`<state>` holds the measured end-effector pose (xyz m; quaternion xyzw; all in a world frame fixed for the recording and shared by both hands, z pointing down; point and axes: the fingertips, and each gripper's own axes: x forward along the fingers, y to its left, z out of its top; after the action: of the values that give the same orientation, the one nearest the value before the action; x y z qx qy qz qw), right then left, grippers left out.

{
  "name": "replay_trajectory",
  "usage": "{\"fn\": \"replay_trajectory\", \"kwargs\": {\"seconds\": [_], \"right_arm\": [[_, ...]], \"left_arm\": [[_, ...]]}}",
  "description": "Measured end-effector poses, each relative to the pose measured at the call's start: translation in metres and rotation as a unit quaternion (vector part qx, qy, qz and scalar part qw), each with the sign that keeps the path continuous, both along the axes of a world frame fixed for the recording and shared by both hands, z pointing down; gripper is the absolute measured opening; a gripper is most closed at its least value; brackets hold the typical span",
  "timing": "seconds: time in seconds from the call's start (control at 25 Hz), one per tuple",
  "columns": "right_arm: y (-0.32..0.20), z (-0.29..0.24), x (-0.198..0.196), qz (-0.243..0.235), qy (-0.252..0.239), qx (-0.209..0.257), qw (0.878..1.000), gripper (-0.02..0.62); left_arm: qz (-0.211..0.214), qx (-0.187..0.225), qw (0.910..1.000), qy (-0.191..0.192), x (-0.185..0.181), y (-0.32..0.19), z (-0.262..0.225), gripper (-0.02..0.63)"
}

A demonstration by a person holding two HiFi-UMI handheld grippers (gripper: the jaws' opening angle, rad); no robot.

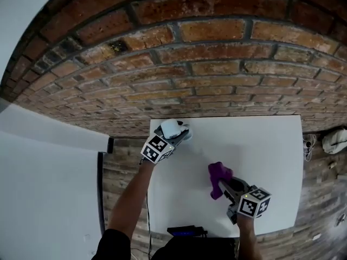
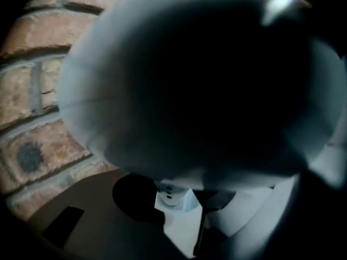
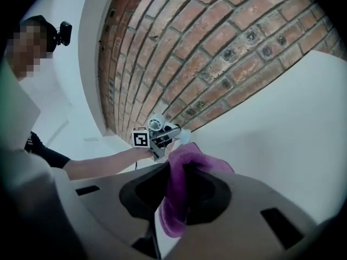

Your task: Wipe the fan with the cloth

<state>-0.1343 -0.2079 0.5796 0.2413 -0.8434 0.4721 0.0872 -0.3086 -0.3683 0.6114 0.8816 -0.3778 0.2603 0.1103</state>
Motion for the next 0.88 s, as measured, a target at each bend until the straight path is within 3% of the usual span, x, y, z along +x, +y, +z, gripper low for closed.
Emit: {"fn": "replay_trajectory", "kwargs": {"seconds": [0.2, 0.32, 0.4, 0.56, 0.68, 0.8, 0.88], "right_arm": [[-0.016, 0.01, 0.003, -0.001, 0.002, -0.011, 1.0, 0.066], [-0.026, 0.011, -0.001, -0.002, -0.001, -0.004, 1.0, 0.066], [-0.022, 0.006, -0.004, -0.01, -0.003, -0.003, 1.0, 0.064], [-0.013, -0.002, -0.006, -0.02, -0.014, 0.002, 1.0, 0.064], [-0.004, -0.004, -0.006, -0.025, -0.017, 0.001, 1.0, 0.064], [0.003, -0.002, -0.006, -0.034, -0.016, 0.0, 0.999, 0.066], [0.006, -0.002, -0.006, -0.038, -0.015, -0.001, 0.999, 0.065]], "left_arm": [[0.069, 0.037, 0.9932, -0.086, -0.004, -0.025, 0.035, 0.163], [0.077, 0.047, 0.992, -0.089, -0.002, -0.042, 0.037, 0.163], [0.069, 0.03, 0.9932, -0.089, -0.007, -0.037, 0.039, 0.173], [0.067, 0.002, 0.9933, -0.094, -0.009, -0.03, 0.043, 0.26], [0.018, -0.016, 0.9966, -0.079, -0.021, -0.023, 0.045, 0.327], [-0.093, -0.012, 0.9953, -0.024, -0.039, -0.012, 0.031, 0.328], [-0.14, 0.006, 0.9901, -0.003, -0.041, -0.005, 0.022, 0.312]]}}
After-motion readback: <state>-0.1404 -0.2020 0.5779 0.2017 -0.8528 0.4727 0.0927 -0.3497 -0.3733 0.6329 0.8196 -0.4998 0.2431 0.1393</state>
